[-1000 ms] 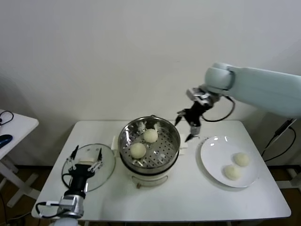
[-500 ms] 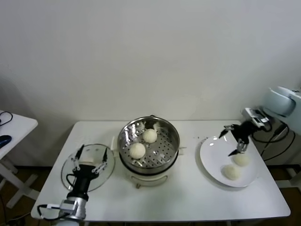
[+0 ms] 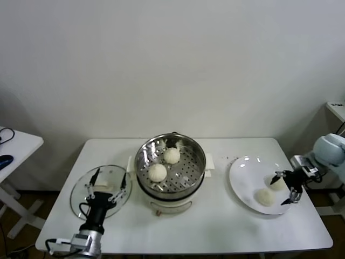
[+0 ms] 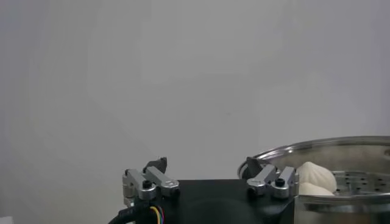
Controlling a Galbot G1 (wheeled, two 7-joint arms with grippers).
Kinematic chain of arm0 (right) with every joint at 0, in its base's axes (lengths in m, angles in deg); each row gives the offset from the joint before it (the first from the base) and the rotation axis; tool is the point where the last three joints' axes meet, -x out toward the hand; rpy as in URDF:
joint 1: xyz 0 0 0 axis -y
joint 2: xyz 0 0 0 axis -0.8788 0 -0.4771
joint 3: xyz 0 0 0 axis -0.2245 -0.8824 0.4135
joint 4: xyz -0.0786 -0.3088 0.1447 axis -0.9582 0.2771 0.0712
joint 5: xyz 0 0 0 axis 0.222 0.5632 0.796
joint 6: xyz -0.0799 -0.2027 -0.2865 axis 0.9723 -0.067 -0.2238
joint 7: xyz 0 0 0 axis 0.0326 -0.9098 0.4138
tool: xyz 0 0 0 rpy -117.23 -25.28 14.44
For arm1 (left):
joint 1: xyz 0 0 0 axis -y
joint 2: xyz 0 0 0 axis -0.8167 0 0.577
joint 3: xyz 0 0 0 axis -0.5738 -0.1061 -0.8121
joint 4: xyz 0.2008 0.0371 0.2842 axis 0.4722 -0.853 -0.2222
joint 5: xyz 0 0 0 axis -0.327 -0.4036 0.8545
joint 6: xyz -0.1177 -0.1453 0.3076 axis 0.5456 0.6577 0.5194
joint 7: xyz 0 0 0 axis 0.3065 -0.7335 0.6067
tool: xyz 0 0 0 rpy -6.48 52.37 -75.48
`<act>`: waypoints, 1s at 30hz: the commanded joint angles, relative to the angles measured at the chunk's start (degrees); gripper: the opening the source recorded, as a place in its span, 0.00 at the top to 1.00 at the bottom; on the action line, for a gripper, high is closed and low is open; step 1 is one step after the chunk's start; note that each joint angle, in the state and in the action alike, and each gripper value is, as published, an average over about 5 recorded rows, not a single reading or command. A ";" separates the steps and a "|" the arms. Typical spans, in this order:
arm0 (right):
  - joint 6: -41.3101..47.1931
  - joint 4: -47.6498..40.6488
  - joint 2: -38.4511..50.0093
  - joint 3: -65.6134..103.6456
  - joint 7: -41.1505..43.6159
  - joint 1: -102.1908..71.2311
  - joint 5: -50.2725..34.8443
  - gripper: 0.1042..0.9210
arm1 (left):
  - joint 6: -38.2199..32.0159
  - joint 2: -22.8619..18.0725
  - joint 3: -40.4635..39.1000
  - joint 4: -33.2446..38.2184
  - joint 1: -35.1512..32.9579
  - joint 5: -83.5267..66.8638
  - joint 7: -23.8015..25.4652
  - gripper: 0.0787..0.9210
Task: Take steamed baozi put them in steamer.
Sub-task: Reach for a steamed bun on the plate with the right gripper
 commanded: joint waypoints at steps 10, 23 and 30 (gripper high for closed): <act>-0.93 -5.54 -5.05 1.79 -1.90 -2.03 4.29 0.12 | -0.59 -0.14 0.16 -0.69 -0.34 -0.02 0.32 0.12; -2.03 -8.04 -8.21 0.56 -2.37 -1.26 7.04 0.12 | -0.40 -0.01 0.29 -1.25 0.00 -0.02 0.33 0.12; -2.48 -9.35 -9.80 0.76 -2.81 -1.97 8.22 0.12 | -0.20 -0.11 0.26 -1.26 0.19 0.07 0.30 0.12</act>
